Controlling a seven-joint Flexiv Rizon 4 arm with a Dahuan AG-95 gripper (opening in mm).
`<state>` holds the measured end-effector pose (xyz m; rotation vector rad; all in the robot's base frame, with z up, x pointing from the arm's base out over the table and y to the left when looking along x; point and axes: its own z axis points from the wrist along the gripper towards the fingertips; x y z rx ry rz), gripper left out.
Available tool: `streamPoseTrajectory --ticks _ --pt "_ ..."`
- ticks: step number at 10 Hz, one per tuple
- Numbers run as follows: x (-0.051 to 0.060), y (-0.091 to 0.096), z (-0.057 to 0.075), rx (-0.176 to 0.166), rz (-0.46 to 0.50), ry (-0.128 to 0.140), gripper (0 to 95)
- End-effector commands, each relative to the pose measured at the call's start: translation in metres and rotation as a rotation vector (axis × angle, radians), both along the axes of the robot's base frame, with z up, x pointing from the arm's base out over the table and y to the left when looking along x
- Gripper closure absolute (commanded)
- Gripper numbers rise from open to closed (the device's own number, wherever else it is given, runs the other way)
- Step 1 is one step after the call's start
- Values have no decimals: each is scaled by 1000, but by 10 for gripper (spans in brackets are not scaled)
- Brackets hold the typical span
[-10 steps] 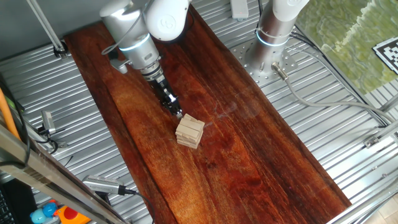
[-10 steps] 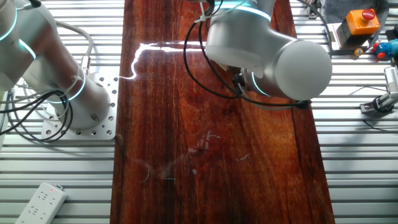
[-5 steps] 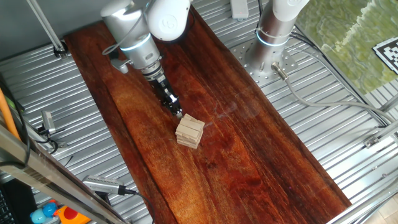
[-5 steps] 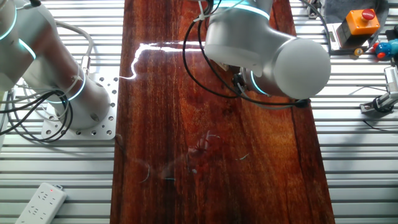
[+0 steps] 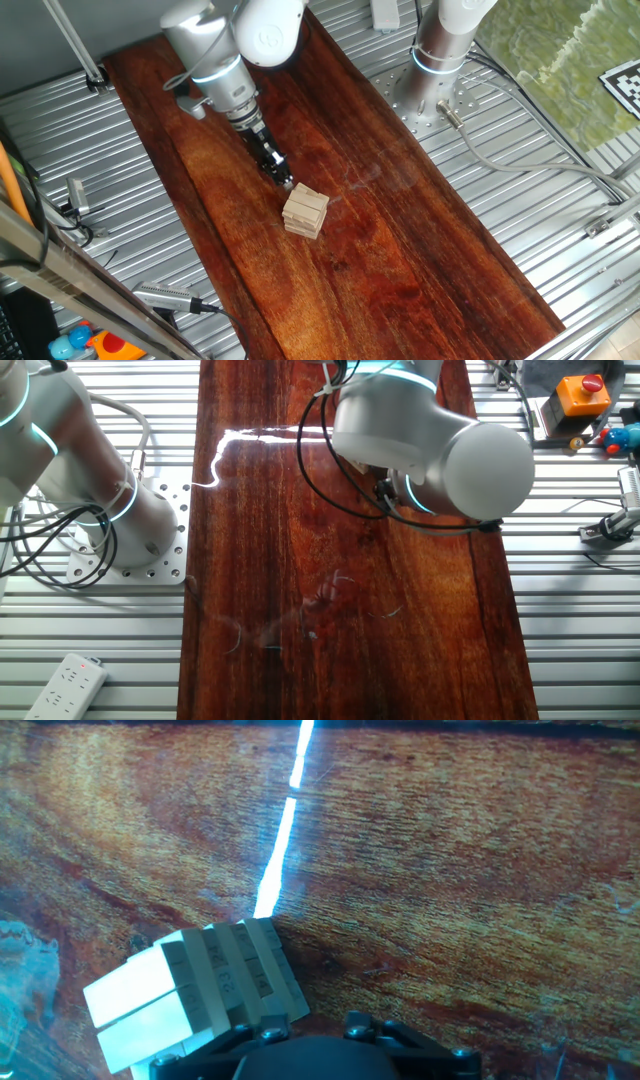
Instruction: Play Jenga
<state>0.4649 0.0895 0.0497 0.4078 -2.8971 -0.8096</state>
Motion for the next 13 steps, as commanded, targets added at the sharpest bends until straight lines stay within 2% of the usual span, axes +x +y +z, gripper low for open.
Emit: streamPoseTrajectory --ticks 1,13 --pt "0 0 -1 2 11 -3 570" --pt "0 0 -1 21 59 -9 570"
